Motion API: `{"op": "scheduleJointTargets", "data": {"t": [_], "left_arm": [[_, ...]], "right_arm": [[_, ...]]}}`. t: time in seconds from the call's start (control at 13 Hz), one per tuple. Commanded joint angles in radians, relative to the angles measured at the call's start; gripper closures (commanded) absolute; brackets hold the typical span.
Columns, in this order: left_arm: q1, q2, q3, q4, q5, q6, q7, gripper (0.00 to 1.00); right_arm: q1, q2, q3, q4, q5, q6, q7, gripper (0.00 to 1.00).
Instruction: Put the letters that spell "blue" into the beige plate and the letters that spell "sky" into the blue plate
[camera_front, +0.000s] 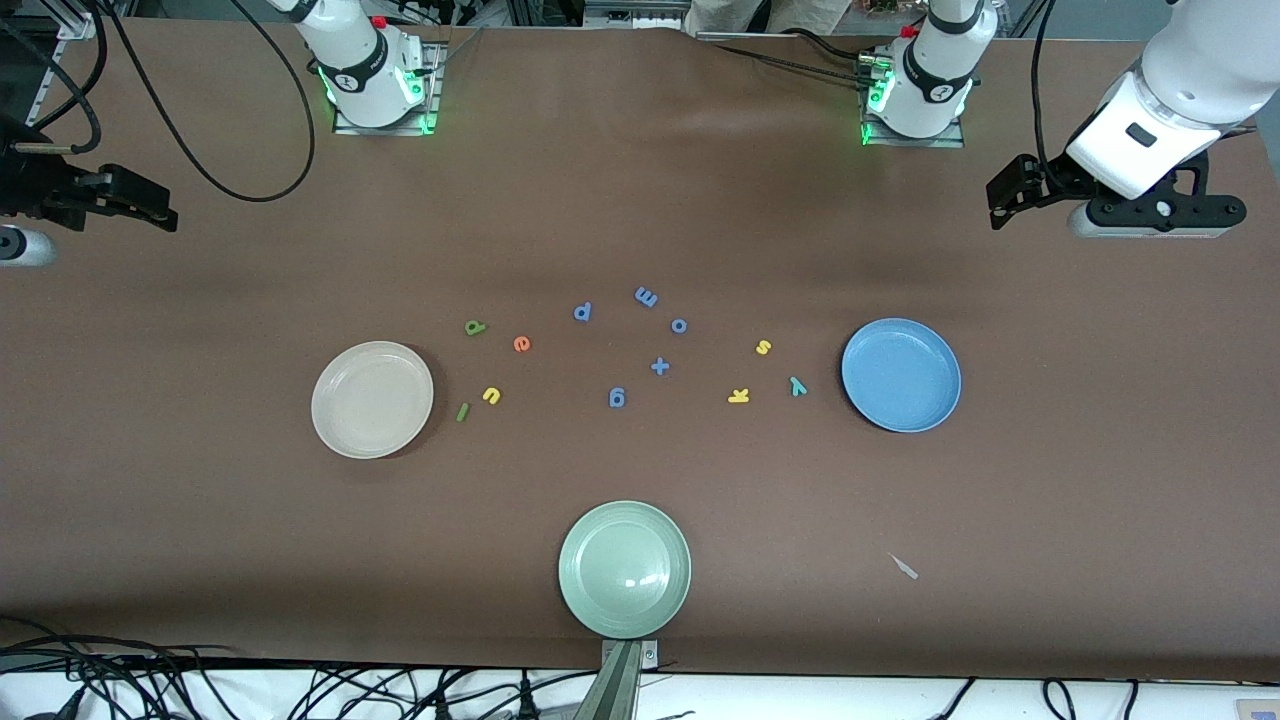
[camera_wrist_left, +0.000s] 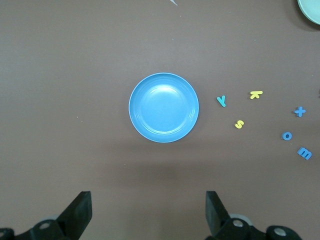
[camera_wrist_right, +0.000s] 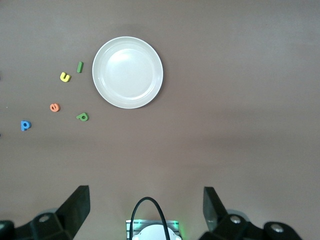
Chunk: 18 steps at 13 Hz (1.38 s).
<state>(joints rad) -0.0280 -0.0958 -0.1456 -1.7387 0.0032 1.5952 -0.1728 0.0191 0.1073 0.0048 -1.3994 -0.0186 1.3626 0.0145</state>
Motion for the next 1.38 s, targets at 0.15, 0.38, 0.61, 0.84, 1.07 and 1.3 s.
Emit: {"op": "scheduleJointTargets", "data": {"t": [0.15, 0.38, 0.61, 0.84, 1.07, 1.3], "left_arm": [[0.003, 0.002, 0.0, 0.021, 0.02, -0.026, 0.001, 0.0], [0.003, 0.002, 0.017, 0.021, 0.02, -0.026, 0.007, 0.0], [0.003, 0.002, 0.017, 0.021, 0.02, -0.026, 0.006, 0.0], [0.002, 0.002, 0.015, 0.021, 0.02, -0.026, 0.006, 0.0], [0.003, 0.002, 0.017, 0.021, 0.02, -0.028, 0.006, 0.0], [0.003, 0.002, 0.017, 0.021, 0.02, -0.028, 0.006, 0.0]], "right_arm": [[-0.008, 0.011, -0.002, 0.026, -0.007, -0.017, -0.021, 0.0], [-0.008, 0.012, -0.002, 0.026, -0.012, -0.017, -0.021, 0.0], [-0.008, 0.012, -0.002, 0.025, -0.003, -0.016, -0.019, 0.0], [-0.01, 0.012, -0.002, 0.022, -0.003, -0.017, -0.019, 0.0], [-0.008, 0.012, -0.002, 0.02, -0.006, -0.023, -0.019, 0.0], [-0.008, 0.012, -0.002, 0.014, -0.006, -0.022, -0.019, 0.0]]}}
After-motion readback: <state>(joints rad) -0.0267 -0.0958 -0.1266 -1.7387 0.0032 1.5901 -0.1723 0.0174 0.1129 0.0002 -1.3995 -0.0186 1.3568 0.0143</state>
